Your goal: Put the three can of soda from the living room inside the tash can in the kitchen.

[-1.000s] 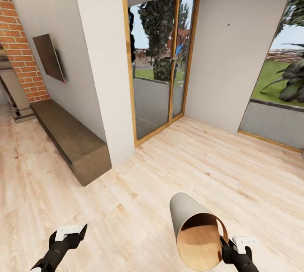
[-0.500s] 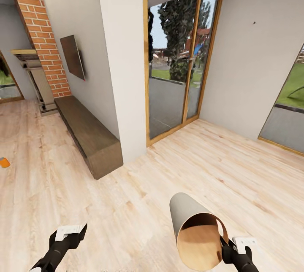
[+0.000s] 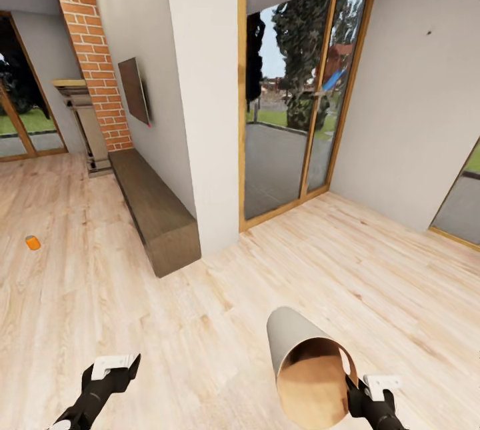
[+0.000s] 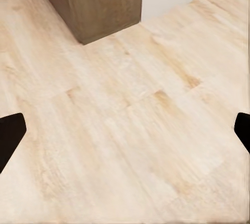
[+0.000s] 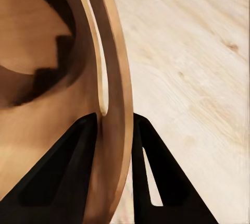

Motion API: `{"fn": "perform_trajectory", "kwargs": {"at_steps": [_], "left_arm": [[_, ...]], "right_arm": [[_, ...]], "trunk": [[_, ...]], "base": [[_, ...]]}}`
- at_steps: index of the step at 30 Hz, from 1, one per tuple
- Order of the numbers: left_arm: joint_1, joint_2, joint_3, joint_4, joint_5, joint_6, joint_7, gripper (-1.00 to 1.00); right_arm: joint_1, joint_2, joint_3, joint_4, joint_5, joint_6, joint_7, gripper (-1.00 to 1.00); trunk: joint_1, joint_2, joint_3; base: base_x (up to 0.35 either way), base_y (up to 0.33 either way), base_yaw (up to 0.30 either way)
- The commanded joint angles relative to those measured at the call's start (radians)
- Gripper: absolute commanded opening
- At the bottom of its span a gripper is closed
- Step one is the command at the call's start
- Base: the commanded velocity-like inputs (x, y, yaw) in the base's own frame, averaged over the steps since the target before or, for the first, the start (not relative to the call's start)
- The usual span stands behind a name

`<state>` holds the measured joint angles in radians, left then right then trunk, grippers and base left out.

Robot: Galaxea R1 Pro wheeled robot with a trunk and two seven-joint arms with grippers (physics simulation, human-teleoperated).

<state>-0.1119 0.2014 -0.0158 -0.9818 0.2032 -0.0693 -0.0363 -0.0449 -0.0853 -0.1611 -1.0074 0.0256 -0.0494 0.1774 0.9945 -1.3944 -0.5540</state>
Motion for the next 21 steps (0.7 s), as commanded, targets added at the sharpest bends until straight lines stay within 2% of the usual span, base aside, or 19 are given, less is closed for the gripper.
{"fn": "perform_trajectory", "kwargs": {"at_steps": [1, 7, 10, 20, 21], "left_arm": [[-0.006, -0.006, -0.006, 0.006, 0.000, 0.006, 0.006, 1.00], [-0.040, -0.040, -0.016, 0.040, 0.000, 0.039, 0.018, 1.00], [-0.058, -0.057, -0.016, 0.057, 0.000, 0.056, 0.018, 1.00], [-0.114, -0.057, -0.016, 0.113, 0.000, 0.112, 0.018, 1.00], [-0.120, -0.052, -0.014, 0.118, 0.000, 0.118, 0.012, 1.00]], "right_arm": [[-0.006, 0.006, 0.006, 0.006, -0.004, 0.006, -0.004, -1.00], [-0.036, 0.040, 0.048, 0.035, -0.003, 0.038, -0.025, -1.00], [-0.052, 0.042, 0.050, 0.035, -0.004, 0.054, -0.025, -1.00], [-0.105, 0.042, 0.050, 0.035, -0.004, 0.107, -0.025, -1.00], [-0.111, 0.036, 0.047, 0.030, -0.004, 0.101, -0.024, -1.00]], "trunk": [[0.000, 0.000, 0.000], [0.000, 0.000, 0.000], [0.000, 0.000, 0.000], [0.000, 0.000, 0.000], [0.000, 0.000, 0.000]], "base": [[0.000, 0.000, 0.000], [0.000, 0.000, 0.000], [0.000, 0.000, 0.000], [0.000, 0.000, 0.000], [0.010, 0.000, 0.000]]}}
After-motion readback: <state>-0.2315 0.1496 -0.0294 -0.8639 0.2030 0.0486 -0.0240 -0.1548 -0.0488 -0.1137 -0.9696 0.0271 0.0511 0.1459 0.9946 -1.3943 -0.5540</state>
